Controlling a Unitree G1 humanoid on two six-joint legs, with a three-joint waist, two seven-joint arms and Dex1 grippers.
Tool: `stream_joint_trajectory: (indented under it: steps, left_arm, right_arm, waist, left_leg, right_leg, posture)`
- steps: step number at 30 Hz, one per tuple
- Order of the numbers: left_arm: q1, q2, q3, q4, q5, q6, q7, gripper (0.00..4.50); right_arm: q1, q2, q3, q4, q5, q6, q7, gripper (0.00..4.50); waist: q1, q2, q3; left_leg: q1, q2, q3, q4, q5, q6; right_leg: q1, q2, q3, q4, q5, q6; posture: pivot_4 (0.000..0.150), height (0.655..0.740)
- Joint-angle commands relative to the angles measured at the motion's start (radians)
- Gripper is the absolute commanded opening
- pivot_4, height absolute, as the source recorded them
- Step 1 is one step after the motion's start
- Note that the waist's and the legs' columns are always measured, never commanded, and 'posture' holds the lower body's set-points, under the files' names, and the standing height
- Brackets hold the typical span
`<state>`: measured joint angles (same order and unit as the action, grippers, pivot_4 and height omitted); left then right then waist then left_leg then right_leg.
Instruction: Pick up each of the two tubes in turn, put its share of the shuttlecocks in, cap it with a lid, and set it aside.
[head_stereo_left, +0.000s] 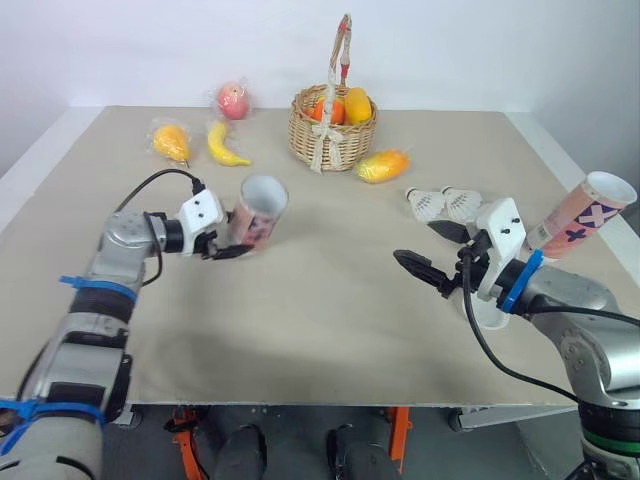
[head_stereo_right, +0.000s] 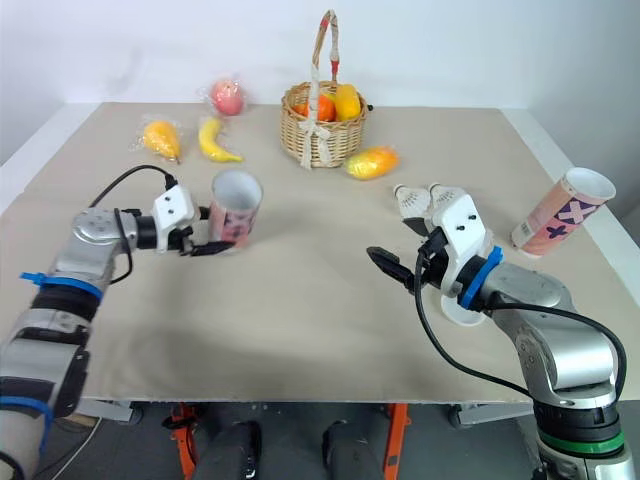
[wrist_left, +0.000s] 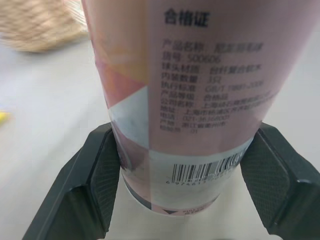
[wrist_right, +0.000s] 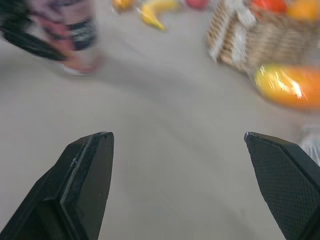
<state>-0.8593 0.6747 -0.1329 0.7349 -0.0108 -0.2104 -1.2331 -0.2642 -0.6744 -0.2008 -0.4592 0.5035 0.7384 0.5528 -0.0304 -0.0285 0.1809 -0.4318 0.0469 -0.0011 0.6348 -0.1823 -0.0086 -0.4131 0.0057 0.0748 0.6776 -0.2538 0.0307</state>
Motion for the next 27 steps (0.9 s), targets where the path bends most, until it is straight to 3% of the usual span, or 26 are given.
stream_joint_trajectory:
  steps: [1,6,13,27]
  left_arm:
    - [0.010,0.055,-0.013,-0.095,0.007,0.002,-0.065,3.30]
    - [0.047,0.063,-0.022,-0.247,-0.027,0.082,-0.116,3.30]
    - [0.093,0.032,-0.023,-0.414,-0.083,0.228,-0.143,3.30]
    - [0.130,0.062,-0.068,-0.508,-0.079,0.329,-0.191,3.30]
  right_arm:
    - [0.000,0.036,-0.022,-0.084,-0.012,0.051,-0.111,4.50]
    - [-0.014,0.124,0.053,-0.080,-0.093,0.127,-0.271,4.50]
    - [-0.122,0.225,0.187,0.140,-0.283,0.049,-0.399,4.50]
    - [-0.511,0.323,0.172,0.905,-0.421,-0.314,-0.431,4.50]
  waist:
    - [0.000,0.000,0.000]
    - [0.000,0.000,0.000]
    - [-0.002,0.000,0.000]
    - [-0.017,0.000,0.000]
  left_leg:
    - [0.001,0.000,0.000,0.000,0.000,0.000]
    - [0.000,0.001,0.000,0.001,0.000,0.001]
    - [-0.004,0.001,0.001,0.003,0.001,0.001]
    - [-0.007,0.001,0.002,0.001,0.001,0.001]
  right_leg:
    - [0.000,0.000,0.000,0.002,-0.001,0.001]
    - [0.000,0.000,0.000,0.003,-0.002,0.004]
    - [-0.006,0.001,0.001,0.004,-0.002,0.004]
    - [-0.010,0.002,0.003,0.004,0.001,-0.002]
  posture:
    - [0.150,0.7400]
    - [0.150,0.7400]
    - [0.150,0.7400]
    - [0.150,0.7400]
